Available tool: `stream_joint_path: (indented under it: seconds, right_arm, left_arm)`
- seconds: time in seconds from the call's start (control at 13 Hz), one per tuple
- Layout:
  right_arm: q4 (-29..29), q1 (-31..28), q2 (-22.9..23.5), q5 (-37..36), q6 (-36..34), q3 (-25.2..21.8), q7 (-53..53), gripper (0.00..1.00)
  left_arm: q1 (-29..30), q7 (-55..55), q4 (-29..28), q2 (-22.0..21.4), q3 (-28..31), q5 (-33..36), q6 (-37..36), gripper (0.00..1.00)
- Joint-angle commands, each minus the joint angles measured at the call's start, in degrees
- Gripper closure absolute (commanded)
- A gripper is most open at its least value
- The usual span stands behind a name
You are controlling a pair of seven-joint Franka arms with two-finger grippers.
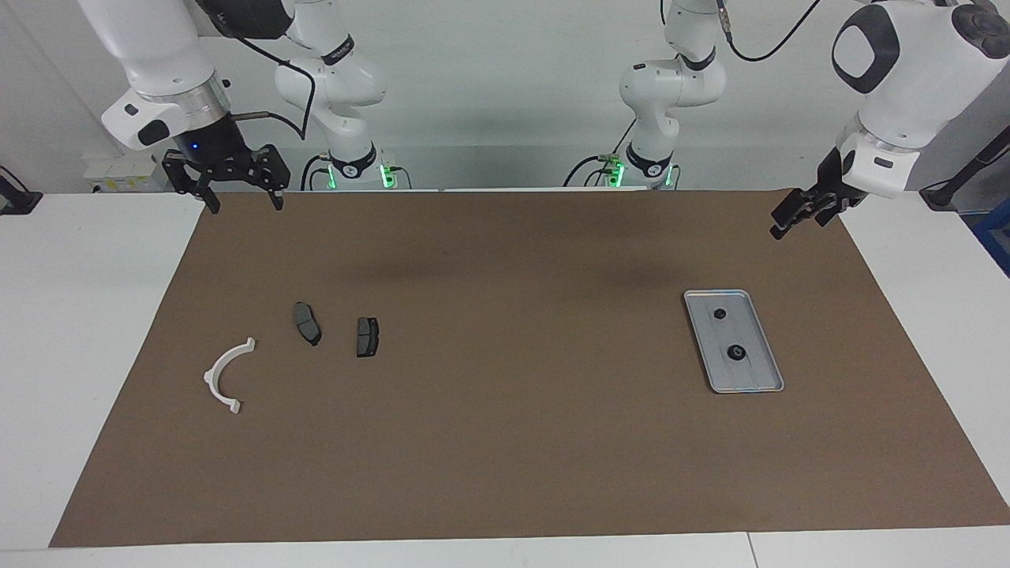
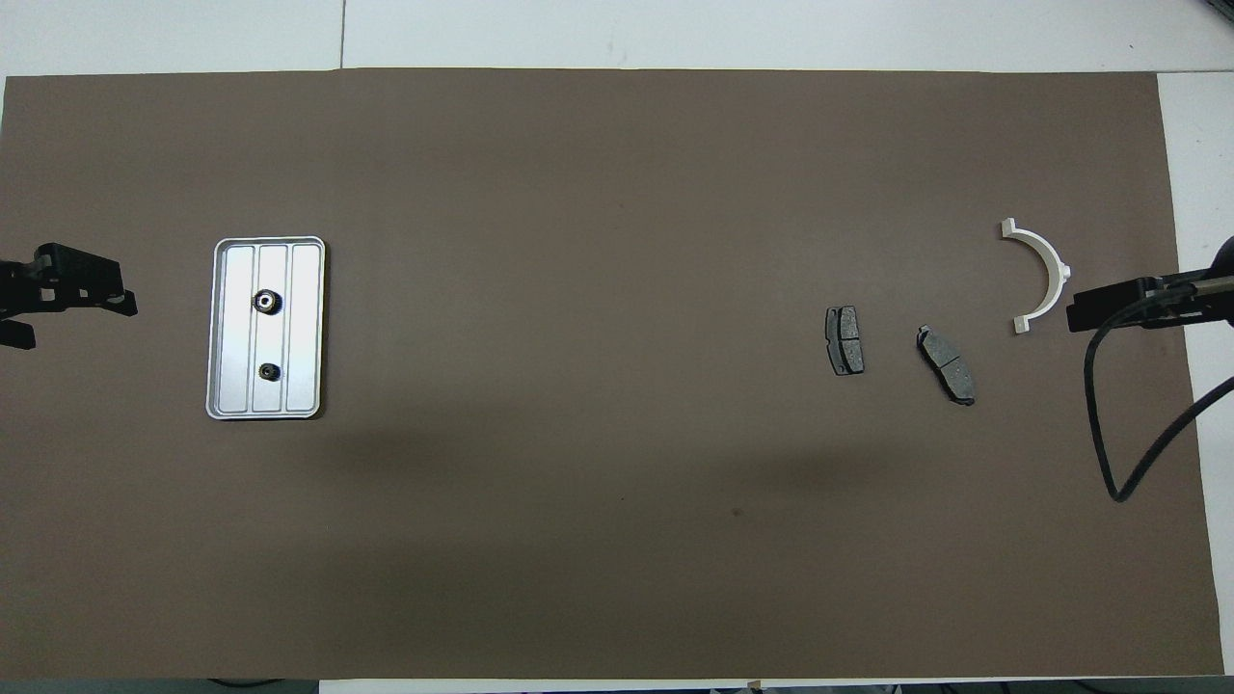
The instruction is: Pick bearing gear from pile to tray
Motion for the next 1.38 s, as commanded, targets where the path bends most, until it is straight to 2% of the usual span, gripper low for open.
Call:
stream_joint_path:
  seconds: [0.0, 0.54, 1.31]
  right_arm:
    - [-0.2, -0.7, -0.6, 1.5, -0.3, 0.4, -1.0, 0.00]
    - [-0.2, -0.7, -0.6, 1.5, -0.2, 0.4, -1.0, 0.00]
    - [-0.2, -0.2, -0.7, 1.5, -0.2, 0.4, -1.0, 0.00]
  left_arm:
    - [0.7, 1.1, 1.7, 0.1, -0.7, -1.0, -1.9, 0.00]
    - [0.7, 5.9, 2.4, 0.0, -0.6, -0.3, -1.0, 0.00]
    - [0.6, 6.2, 2.4, -0.1, -1.2, -0.2, -1.3, 0.00]
